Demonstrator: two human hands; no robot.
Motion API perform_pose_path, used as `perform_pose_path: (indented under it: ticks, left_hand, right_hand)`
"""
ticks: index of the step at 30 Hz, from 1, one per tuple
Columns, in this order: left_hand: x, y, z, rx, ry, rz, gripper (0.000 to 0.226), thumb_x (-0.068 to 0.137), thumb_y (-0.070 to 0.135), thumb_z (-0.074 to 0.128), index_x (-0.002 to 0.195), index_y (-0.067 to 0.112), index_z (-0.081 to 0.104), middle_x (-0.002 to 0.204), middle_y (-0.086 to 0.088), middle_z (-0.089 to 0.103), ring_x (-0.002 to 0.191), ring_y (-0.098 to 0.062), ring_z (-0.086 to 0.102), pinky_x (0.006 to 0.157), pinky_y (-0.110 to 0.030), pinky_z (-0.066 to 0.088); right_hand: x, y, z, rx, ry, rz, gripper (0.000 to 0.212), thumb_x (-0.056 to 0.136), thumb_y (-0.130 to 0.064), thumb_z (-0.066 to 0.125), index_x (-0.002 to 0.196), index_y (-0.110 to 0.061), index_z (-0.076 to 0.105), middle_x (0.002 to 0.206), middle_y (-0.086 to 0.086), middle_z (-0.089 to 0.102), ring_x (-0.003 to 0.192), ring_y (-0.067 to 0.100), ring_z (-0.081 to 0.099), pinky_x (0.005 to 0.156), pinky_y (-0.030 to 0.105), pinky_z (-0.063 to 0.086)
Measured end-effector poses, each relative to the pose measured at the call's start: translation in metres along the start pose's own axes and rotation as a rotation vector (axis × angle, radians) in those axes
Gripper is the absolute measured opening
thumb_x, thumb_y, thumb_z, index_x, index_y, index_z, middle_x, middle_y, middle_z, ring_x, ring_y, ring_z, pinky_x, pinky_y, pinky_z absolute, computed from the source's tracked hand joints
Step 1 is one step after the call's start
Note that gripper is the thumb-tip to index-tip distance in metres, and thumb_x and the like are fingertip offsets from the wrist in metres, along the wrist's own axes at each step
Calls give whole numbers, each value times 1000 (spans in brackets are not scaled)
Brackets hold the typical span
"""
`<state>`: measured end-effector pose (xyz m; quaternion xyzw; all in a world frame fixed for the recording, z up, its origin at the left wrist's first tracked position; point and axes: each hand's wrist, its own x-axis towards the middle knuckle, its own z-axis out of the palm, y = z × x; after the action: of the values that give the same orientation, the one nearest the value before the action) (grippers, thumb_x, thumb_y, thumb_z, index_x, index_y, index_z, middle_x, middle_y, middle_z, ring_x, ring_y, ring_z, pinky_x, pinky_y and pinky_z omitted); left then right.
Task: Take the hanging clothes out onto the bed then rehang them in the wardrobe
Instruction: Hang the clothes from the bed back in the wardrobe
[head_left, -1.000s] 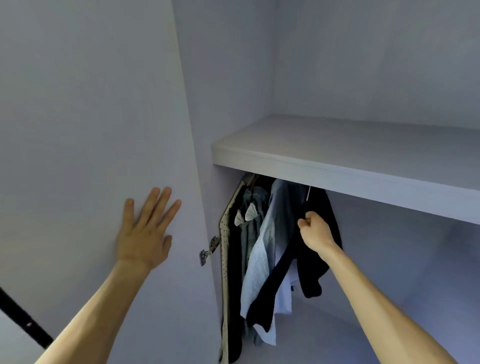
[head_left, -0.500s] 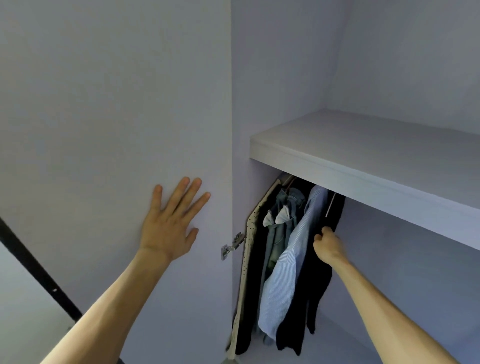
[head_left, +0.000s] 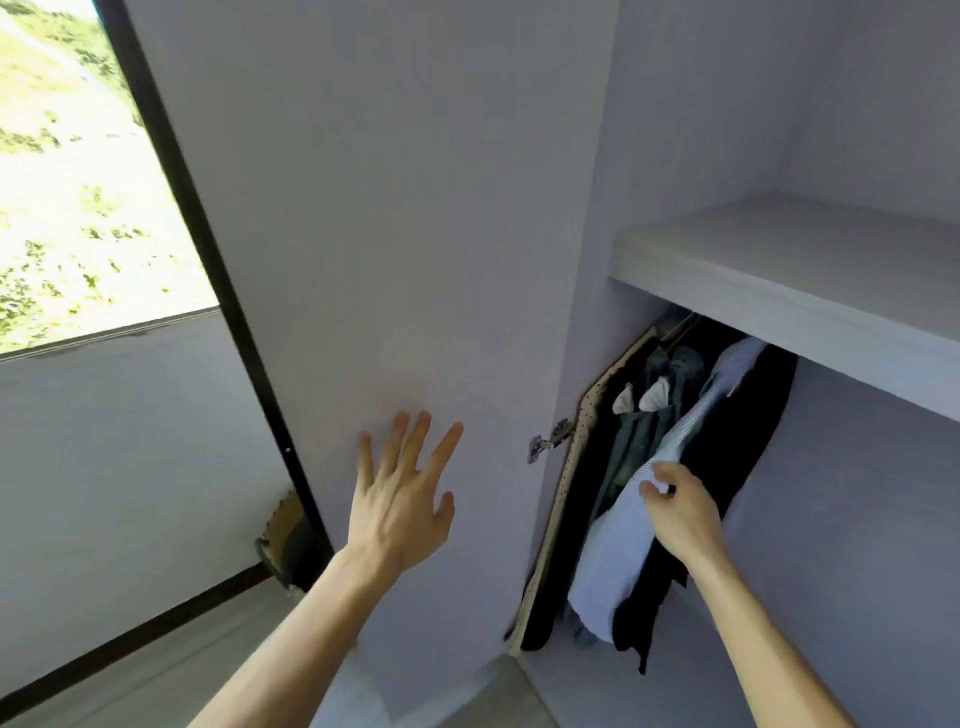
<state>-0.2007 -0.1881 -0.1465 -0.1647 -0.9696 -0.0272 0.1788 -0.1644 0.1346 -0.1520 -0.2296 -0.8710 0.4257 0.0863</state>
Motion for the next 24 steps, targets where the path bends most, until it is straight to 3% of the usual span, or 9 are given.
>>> perform_pose_path:
  ticks: [2, 5, 10, 17, 24]
  left_hand:
    - [-63, -15, 12, -69, -103, -128, 85, 86, 43, 64, 158, 36, 18, 163, -7, 26, 152, -32, 18, 118, -62, 17]
    - [-173, -46, 22, -170, -318, -363, 77, 92, 44, 53, 158, 36, 16, 167, -2, 13, 155, -25, 5, 121, -56, 12]
    - [-362, -88, -2, -186, -509, -836, 69, 98, 49, 40, 159, 35, 11, 168, 1, 6, 155, -20, 1, 123, -47, 9]
    - [-596, -87, -66, -174, -562, -1424, 66, 98, 47, 39, 158, 32, 17, 166, 0, 14, 153, -21, 11, 121, -48, 14]
    - [-733, -30, -115, -171, -457, -1860, 63, 99, 46, 37, 158, 33, 18, 166, 3, 14, 153, -19, 8, 124, -47, 10]
  right_hand:
    - [-50, -12, 24, 11, -179, -115, 28, 100, -28, 54, 128, -25, 59, 125, -11, 61, 117, 13, 58, 87, 24, 42]
    - [-130, -30, 72, -59, -383, -334, 17, 98, -31, 57, 114, -35, 63, 110, -23, 61, 101, 4, 59, 82, 18, 43]
    - [-253, -40, 172, -252, -654, -760, 22, 95, -30, 62, 115, -34, 70, 128, -18, 60, 122, 0, 47, 104, 14, 29]
    - [-427, -51, 263, -397, -1075, -1138, 31, 98, -38, 54, 129, -40, 59, 145, -21, 45, 142, 3, 29, 109, 8, 8]
    - [-566, -69, 299, -485, -1418, -1511, 38, 102, -45, 42, 139, -42, 50, 153, -19, 37, 147, 5, 21, 117, 21, 19]
